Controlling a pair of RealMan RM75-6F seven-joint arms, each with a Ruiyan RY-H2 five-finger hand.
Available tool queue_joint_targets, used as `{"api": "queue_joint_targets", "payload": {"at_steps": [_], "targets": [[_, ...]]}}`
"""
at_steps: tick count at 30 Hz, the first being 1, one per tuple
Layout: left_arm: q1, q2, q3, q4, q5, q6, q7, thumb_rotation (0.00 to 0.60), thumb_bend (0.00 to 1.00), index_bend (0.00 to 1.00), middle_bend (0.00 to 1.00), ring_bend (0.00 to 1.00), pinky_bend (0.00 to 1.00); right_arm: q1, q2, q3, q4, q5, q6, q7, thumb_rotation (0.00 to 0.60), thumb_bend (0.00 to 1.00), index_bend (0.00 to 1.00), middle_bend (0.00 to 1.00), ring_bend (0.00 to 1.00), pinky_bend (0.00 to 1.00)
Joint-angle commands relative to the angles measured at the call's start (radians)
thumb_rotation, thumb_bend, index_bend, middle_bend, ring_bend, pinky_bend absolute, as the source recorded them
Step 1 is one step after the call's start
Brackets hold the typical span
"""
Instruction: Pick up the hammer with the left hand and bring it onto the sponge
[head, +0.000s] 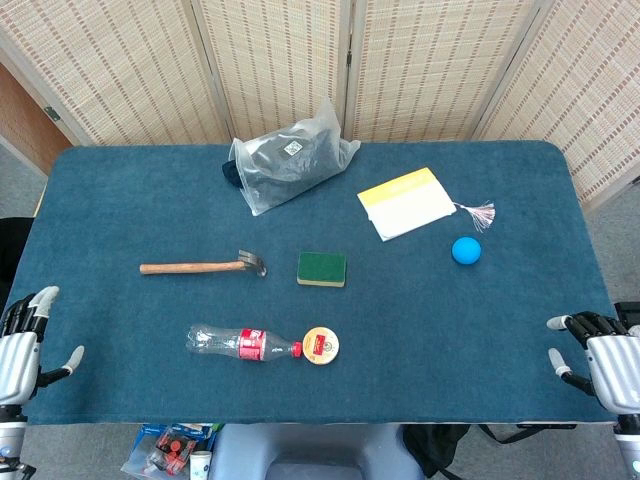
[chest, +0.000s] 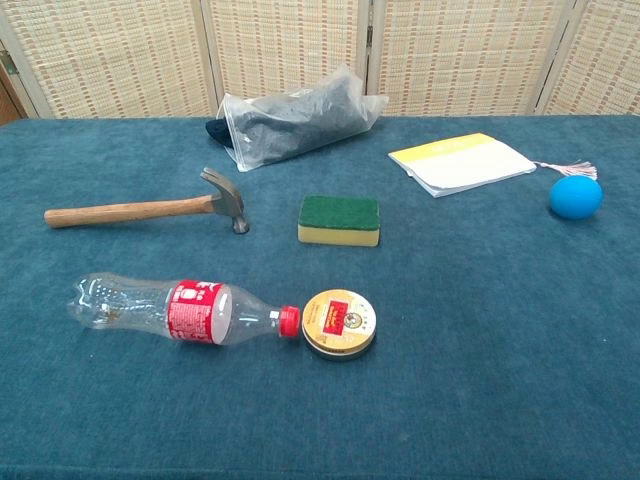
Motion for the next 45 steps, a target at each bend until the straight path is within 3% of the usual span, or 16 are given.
{"api": "queue_joint_targets", "payload": {"at_steps": [1, 9, 13, 17, 25, 35, 45], "targets": [[-0.007, 0.002, -0.002, 0.001, 0.0, -0.01, 0.006, 0.6, 0.27, 0.0, 0.0, 0.0, 0.0, 0.0, 0.0, 0.0, 0.0, 0.0, 0.0, 0.001, 0.6, 0.35, 0.37, 0.42, 0.29, 0.3], [-0.119, 0.017, -0.053, 0.017, -0.018, -0.149, 0.033, 0.6, 0.27, 0.01, 0.0, 0.0, 0.0, 0.005, 0.004, 0.0, 0.002, -0.008, -0.002, 0.005, 0.6, 0.35, 0.37, 0.42, 0.29, 0.3], [-0.209, 0.006, -0.092, 0.04, -0.055, -0.259, 0.058, 0.6, 0.27, 0.1, 0.05, 0.0, 0.0, 0.003, 0.002, -0.003, 0.005, -0.012, -0.001, 0.008, 0.6, 0.35, 0.37, 0.42, 0.29, 0.3], [-0.31, -0.009, -0.123, 0.054, -0.117, -0.389, 0.12, 0.6, 0.27, 0.17, 0.14, 0.0, 0.0, -0.002, 0.002, -0.004, 0.007, -0.007, 0.004, 0.008, 0.6, 0.35, 0.37, 0.42, 0.29, 0.3], [-0.481, -0.093, -0.155, 0.136, -0.282, -0.573, 0.259, 0.6, 0.27, 0.16, 0.18, 0.0, 0.0, -0.006, 0.003, -0.004, 0.013, 0.002, 0.003, 0.013, 0.6, 0.35, 0.37, 0.42, 0.29, 0.3], [-0.658, -0.226, -0.13, 0.287, -0.555, -0.693, 0.471, 0.6, 0.27, 0.15, 0.18, 0.0, 0.0, -0.004, 0.002, -0.001, 0.027, 0.019, -0.01, 0.027, 0.6, 0.35, 0.37, 0.42, 0.29, 0.3], [-0.786, -0.339, -0.093, 0.406, -0.767, -0.715, 0.596, 0.6, 0.27, 0.18, 0.22, 0.03, 0.0, -0.007, 0.001, 0.0, 0.044, 0.037, -0.017, 0.047, 0.6, 0.35, 0.37, 0.42, 0.29, 0.3]]}}
